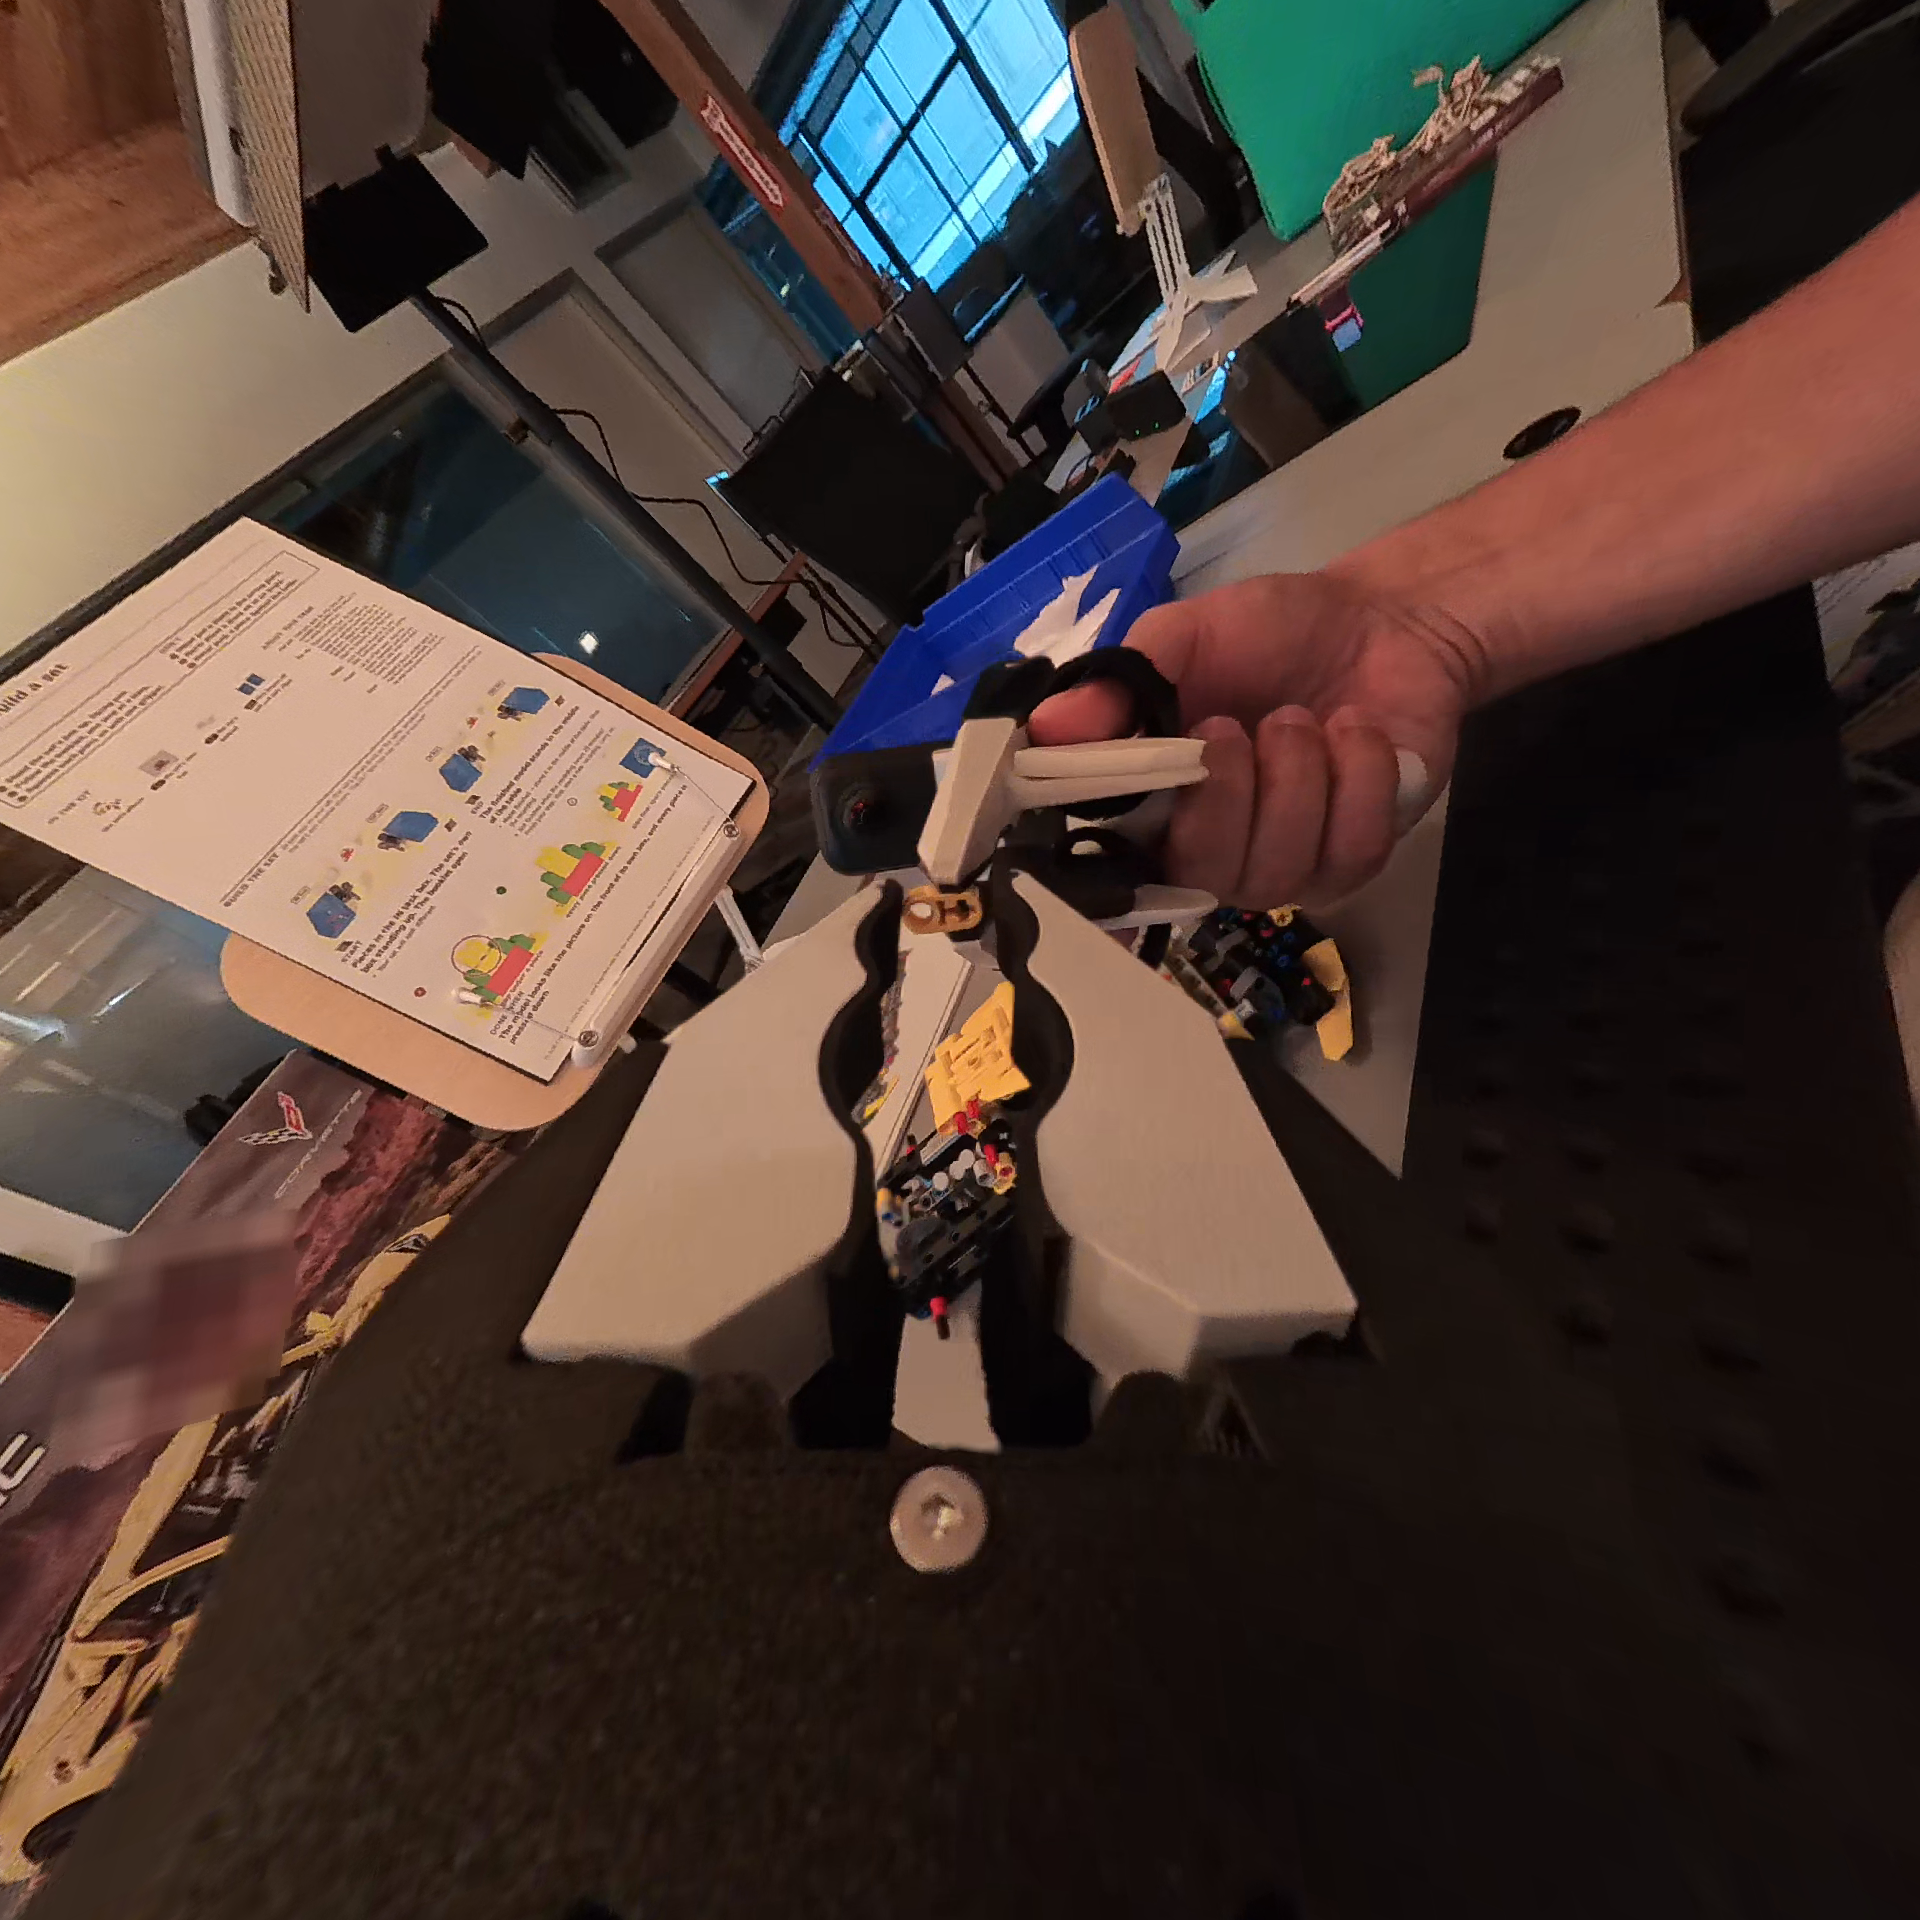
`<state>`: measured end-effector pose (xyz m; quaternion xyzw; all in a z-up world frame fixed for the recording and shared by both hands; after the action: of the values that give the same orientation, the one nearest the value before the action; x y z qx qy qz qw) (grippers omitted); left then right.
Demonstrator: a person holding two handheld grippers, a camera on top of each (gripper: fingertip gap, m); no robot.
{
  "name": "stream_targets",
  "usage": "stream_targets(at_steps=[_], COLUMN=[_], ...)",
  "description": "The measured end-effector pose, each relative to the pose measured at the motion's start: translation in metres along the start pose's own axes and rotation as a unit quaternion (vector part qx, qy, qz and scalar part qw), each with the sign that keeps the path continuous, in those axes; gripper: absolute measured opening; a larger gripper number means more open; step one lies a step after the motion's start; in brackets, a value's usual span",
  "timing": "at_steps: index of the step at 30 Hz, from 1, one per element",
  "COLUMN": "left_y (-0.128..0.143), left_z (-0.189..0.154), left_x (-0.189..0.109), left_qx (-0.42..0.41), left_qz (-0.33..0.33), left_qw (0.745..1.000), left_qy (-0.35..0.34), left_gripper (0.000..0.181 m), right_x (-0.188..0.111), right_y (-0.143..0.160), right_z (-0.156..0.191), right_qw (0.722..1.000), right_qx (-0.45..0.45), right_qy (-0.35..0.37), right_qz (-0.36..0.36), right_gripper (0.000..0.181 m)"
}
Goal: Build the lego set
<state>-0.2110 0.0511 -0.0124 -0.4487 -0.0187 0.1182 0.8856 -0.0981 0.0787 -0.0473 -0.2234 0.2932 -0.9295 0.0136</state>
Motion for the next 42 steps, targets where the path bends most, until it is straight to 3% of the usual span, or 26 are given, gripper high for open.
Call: stream_targets(at_steps=[15, 18, 20, 21, 24, 25, 27, 30, 34, 40, 42], left_y=[0.01, 0.025, 0.047, 0.06, 0.09, 0.097, 0.11, 0.124, 0.136, 0.142, 0.147], left_z=[-0.001, 0.002, 0.009, 0.012, 0.018, 0.018, 0.02, 0.025, 0.022, 0.023, 0.018], left_x=[0.005, 0.012, 0.021, 0.028, 0.049, 0.056, 0.068, 0.077, 0.086, 0.093, 0.094], left_qx=[-0.027, -0.072, -0.141, -0.178, -0.26, -0.284, -0.321, -0.345, -0.334, -0.342, -0.354], left_qz=[0.03, 0.037, 0.045, 0.059, 0.091, 0.094, 0.104, 0.097, 0.057, 0.084, 0.127], left_qw=[0.999, 0.997, 0.989, 0.982, 0.961, 0.954, 0.941, 0.933, 0.941, 0.936, 0.927], left_qy=[0.026, 0.014, 0.0, -0.01, -0.033, -0.033, -0.035, -0.043, -0.02, 0.003, 0.008], left_gripper=[0.015, 0.015, 0.015, 0.015, 0.015, 0.015, 0.014, 0.015, 0.014, 0.015, 0.015], right_x=[-0.004, -0.028, -0.059, -0.076, -0.114, -0.119, -0.121, -0.121, -0.121, -0.127, -0.131], right_y=[0.003, -0.011, -0.023, -0.028, -0.03, -0.026, -0.018, -0.013, -0.017, -0.022, -0.025], right_z=[-0.004, -0.008, -0.007, -0.008, -0.024, -0.032, -0.045, -0.05, -0.05, -0.054, -0.054], right_qw=[1.0, 0.992, 0.967, 0.941, 0.822, 0.792, 0.768, 0.768, 0.761, 0.804, 0.816], right_qx=[0.003, -0.044, -0.11, -0.15, -0.235, -0.244, -0.243, -0.231, -0.243, -0.211, -0.192], right_qy=[0.012, 0.114, 0.228, 0.301, 0.517, 0.559, 0.592, 0.596, 0.598, 0.552, 0.543], right_qz=[0.013, -0.017, -0.036, -0.046, -0.033, -0.013, 0.022, 0.046, 0.065, 0.058, 0.042], right_gripper=[0.006, 0.034, 0.034, 0.034, 0.063, 0.075, 0.075, 0.067, 0.065, 0.054, 0.045])
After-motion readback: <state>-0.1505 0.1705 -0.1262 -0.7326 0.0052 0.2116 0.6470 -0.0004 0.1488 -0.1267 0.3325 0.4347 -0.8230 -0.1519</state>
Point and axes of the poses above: each gripper's, where its closed fingertips meet, x out along the fingers, y out of its underside, z = x × y across the jaws, the point moved 7 cm from there along -x, back along the fingers, and after that the axes turned 5 degrees about -x, right-handed, at the moved point
